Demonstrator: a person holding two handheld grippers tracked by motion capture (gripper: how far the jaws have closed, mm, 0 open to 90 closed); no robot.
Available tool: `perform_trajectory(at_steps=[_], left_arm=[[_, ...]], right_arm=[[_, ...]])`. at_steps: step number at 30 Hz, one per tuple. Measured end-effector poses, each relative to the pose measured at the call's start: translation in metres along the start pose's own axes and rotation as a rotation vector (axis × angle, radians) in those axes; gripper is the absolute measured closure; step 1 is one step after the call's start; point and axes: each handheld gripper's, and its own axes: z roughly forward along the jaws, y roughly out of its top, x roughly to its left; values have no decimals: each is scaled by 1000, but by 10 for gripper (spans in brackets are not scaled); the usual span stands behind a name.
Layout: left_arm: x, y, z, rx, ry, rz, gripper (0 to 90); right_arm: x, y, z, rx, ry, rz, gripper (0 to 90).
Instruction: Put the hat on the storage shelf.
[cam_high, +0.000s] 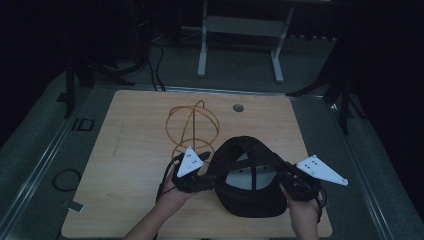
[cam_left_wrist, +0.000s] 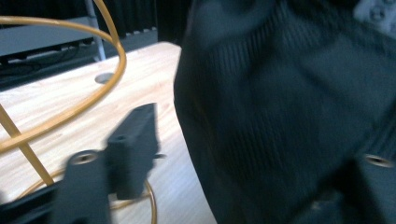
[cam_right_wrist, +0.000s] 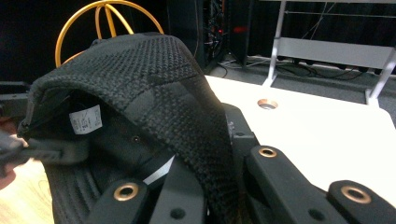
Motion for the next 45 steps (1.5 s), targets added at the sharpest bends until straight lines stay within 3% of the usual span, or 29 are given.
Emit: perform_trajectory(at_steps=[6, 10, 13, 15, 18, 26, 33, 36, 40, 45], left_arm=[[-1, 5, 2, -4, 1, 3, 566], [-3, 10, 0, -21, 40, -3, 757], [-5, 16, 1, 2, 28, 6, 862], [-9, 20, 1, 11, 31, 46, 871], [-11, 25, -1, -5, 47, 52, 875], [-9, 33, -4, -42, 96, -3, 880], [-10, 40, -5, -80, 63, -19, 882], [-14, 47, -6, -91, 52, -6, 882], [-19, 56, -6, -108, 46, 4, 882], [-23, 63, -5, -118, 37, 9, 883]], right_arm=[[2, -1, -1, 0, -1, -7, 886], [2, -2, -1, 5, -3, -11, 885], [2, -3, -1, 9, -4, -10, 885], [2, -3, -1, 7, -6, -12, 885], [2, -5, -4, -4, -7, -8, 885], [2, -15, -5, 7, -14, -10, 881], [3, -17, -5, 11, -12, -5, 871], [1, -17, -6, 6, -23, 1, 855], [-3, -22, -6, 12, -39, 14, 764], [-3, -26, -7, 8, -8, 12, 569]])
